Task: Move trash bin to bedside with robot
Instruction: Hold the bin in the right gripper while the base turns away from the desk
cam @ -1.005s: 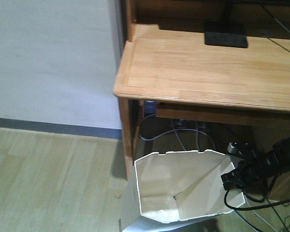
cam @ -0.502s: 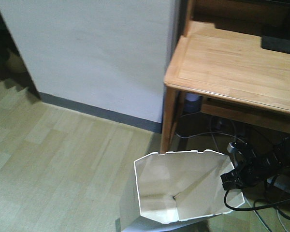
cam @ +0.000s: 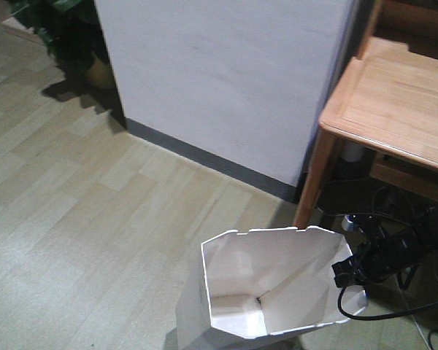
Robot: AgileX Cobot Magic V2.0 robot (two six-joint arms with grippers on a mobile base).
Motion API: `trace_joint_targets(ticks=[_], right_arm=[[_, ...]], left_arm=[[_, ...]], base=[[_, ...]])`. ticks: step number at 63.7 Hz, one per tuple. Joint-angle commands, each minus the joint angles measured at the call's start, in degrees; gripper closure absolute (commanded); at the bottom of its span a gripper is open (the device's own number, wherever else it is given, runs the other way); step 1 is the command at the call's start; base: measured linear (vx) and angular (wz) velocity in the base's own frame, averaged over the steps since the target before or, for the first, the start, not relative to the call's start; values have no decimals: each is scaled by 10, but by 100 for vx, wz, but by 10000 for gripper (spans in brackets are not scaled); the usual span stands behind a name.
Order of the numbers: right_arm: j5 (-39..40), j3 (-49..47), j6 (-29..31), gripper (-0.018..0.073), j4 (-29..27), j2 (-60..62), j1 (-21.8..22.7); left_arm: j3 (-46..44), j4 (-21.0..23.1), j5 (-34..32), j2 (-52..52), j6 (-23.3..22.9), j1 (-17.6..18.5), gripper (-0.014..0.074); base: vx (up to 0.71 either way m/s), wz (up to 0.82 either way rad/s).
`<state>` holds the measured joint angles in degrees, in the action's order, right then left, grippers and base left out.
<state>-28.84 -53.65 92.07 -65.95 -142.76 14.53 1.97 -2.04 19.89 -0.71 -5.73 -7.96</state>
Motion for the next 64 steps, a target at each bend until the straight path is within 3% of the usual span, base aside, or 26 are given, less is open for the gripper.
trace_joint_targets(ticks=[1, 64], right_arm=[[-125, -3, 4, 564, -13, 42, 1], [-125, -3, 4, 564, -13, 42, 1]], left_arm=[[2, 1, -38, -8, -2, 2, 603], [2, 1, -38, -8, -2, 2, 603]], base=[[-3, 36], [7, 46]])
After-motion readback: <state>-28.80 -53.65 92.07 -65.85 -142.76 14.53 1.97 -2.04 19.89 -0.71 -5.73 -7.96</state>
